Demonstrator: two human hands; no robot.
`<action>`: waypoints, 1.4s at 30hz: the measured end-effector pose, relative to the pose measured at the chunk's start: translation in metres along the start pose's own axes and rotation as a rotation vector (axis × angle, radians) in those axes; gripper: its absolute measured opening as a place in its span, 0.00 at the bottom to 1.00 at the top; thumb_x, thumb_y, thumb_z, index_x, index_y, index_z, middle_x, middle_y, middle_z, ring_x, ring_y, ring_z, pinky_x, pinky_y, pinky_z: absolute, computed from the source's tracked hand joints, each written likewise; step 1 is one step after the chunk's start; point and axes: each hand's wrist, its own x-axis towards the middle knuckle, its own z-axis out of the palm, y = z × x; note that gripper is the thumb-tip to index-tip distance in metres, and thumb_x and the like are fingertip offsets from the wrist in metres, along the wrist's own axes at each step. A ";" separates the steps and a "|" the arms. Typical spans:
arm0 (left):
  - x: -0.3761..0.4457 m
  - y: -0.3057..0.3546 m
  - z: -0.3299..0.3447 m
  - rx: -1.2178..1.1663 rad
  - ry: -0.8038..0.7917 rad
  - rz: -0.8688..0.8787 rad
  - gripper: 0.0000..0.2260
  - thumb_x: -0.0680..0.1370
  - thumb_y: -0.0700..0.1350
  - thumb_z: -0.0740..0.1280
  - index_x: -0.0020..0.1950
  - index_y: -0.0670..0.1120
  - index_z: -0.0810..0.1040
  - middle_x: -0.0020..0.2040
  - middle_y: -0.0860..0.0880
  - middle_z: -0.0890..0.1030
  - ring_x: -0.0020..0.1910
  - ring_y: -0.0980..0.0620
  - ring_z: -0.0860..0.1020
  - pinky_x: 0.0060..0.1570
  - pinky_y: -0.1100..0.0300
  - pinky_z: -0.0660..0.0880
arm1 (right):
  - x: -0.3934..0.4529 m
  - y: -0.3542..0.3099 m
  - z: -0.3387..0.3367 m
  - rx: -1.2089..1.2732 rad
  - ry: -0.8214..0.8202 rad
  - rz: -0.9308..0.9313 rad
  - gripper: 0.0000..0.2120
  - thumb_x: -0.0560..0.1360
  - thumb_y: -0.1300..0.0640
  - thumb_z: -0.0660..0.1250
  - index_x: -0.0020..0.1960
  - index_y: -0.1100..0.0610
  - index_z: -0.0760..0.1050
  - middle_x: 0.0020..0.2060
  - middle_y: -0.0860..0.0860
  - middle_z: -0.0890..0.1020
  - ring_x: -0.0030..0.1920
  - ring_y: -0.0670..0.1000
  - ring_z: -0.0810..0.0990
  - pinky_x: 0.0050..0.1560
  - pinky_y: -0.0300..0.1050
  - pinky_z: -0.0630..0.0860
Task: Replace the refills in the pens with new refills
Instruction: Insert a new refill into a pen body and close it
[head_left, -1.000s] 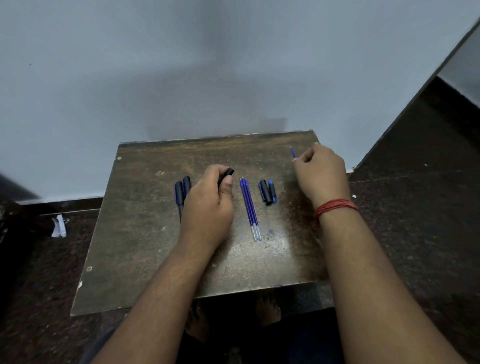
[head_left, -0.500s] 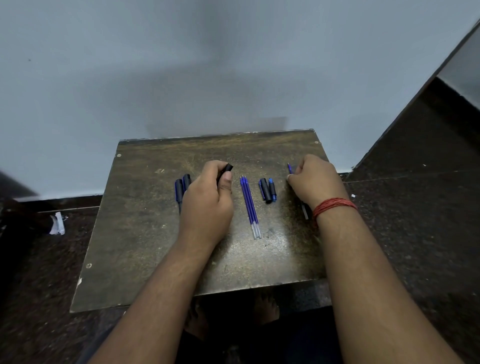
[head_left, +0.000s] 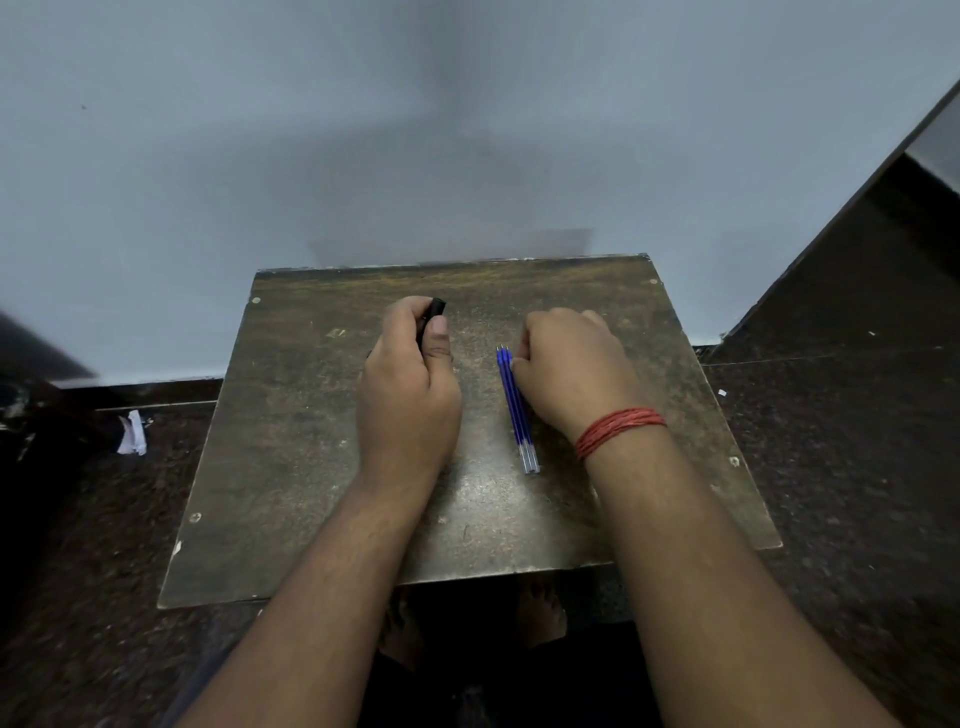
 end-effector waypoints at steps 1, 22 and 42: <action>0.000 0.000 0.000 -0.002 -0.001 0.005 0.08 0.85 0.46 0.58 0.59 0.46 0.75 0.41 0.61 0.74 0.40 0.54 0.75 0.38 0.59 0.70 | -0.001 -0.001 0.002 -0.016 0.006 0.000 0.06 0.76 0.58 0.62 0.49 0.55 0.78 0.48 0.52 0.80 0.55 0.57 0.75 0.54 0.52 0.74; 0.001 0.000 0.001 -0.020 0.028 -0.024 0.07 0.84 0.45 0.60 0.58 0.47 0.76 0.39 0.60 0.74 0.39 0.54 0.74 0.38 0.59 0.66 | -0.006 -0.019 0.013 -0.192 0.010 0.137 0.07 0.77 0.54 0.61 0.46 0.53 0.78 0.49 0.53 0.81 0.56 0.58 0.75 0.58 0.57 0.66; -0.001 0.003 0.003 -0.005 -0.018 0.000 0.08 0.85 0.46 0.59 0.58 0.46 0.75 0.42 0.55 0.78 0.41 0.52 0.77 0.37 0.55 0.72 | 0.000 -0.008 -0.041 0.786 0.010 0.245 0.07 0.69 0.57 0.68 0.36 0.60 0.80 0.36 0.57 0.85 0.32 0.49 0.75 0.38 0.53 0.78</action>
